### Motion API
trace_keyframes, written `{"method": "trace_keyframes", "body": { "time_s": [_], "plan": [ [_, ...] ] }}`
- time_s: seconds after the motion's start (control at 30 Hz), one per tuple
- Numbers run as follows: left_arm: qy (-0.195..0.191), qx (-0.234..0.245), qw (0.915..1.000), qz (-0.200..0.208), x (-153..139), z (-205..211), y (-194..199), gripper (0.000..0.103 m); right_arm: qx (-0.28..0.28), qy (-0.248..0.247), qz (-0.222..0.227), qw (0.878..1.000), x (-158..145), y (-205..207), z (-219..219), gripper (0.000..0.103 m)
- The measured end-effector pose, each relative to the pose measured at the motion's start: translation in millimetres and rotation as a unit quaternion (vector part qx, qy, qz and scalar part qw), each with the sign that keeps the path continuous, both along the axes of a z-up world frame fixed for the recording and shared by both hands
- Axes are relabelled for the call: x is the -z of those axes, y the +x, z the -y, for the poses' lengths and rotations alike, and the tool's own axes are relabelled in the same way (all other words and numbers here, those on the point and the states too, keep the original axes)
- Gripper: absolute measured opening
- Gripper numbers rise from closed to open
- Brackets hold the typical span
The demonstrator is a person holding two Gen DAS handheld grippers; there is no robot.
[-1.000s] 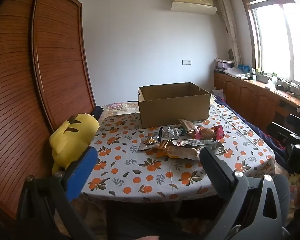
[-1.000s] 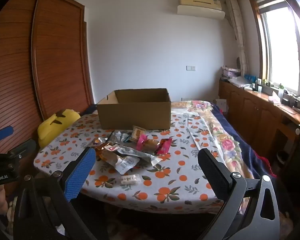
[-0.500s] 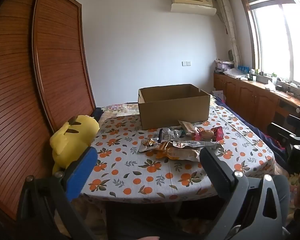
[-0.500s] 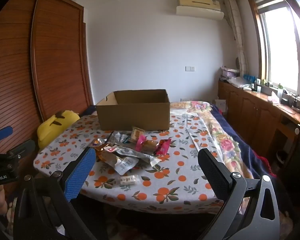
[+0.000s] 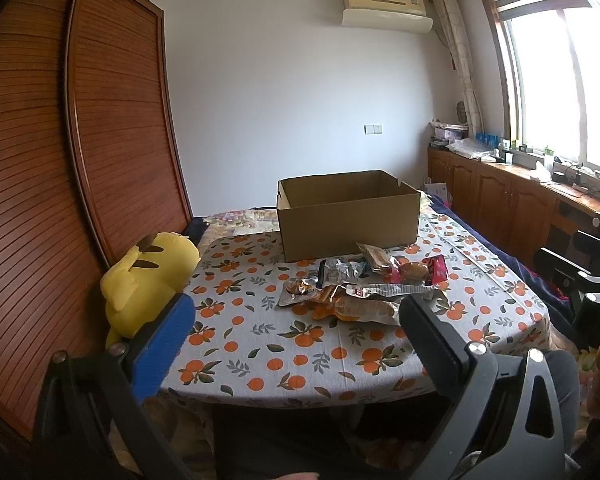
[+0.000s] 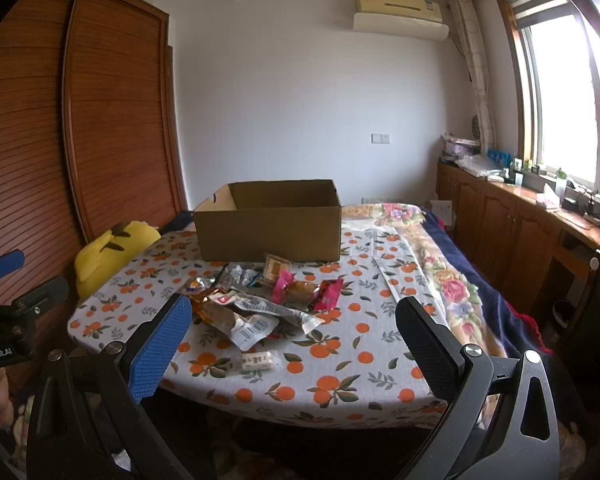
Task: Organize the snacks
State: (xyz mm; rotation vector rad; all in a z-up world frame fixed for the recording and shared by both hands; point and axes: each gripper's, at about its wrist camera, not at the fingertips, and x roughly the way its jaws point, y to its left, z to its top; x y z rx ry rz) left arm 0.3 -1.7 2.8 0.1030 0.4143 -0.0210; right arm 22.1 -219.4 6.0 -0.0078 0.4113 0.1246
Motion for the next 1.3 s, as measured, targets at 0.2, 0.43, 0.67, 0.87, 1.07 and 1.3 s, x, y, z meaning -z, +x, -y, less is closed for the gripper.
{"method": "trace_keyframes", "body": {
  "time_s": [0.2, 0.43, 0.67, 0.87, 1.07, 1.3],
  "plan": [
    [0.0, 0.0, 1.0, 0.001, 0.2, -0.1, -0.4, 0.103, 0.0, 0.0, 0.0, 1.0, 0.0, -0.5, -0.1, 0.103],
    [0.0, 0.0, 1.0, 0.002, 0.0, 0.3, -0.4, 0.103, 0.001, 0.0, 0.001, 1.0, 0.5, -1.3, -0.2, 0.103],
    [0.001, 0.0, 1.0, 0.003, -3.1, -0.8, -0.8, 0.103, 0.0, 0.001, 0.002, 1.0, -2.8, -0.4, 2.4, 0.103],
    [0.001, 0.0, 1.0, 0.003, -2.9, -0.8, -1.1, 0.103, 0.0, 0.002, 0.002, 1.0, -1.0, -2.0, 0.8, 0.103],
    [0.002, 0.0, 1.0, 0.004, -2.9, -0.7, -1.2, 0.103, 0.001, 0.002, 0.002, 1.0, -0.2, -2.6, 0.2, 0.103],
    [0.002, 0.0, 1.0, 0.004, -4.3, -0.1, -0.3, 0.103, 0.0, 0.002, 0.003, 1.0, -0.5, -2.8, 0.6, 0.103]
  ]
}}
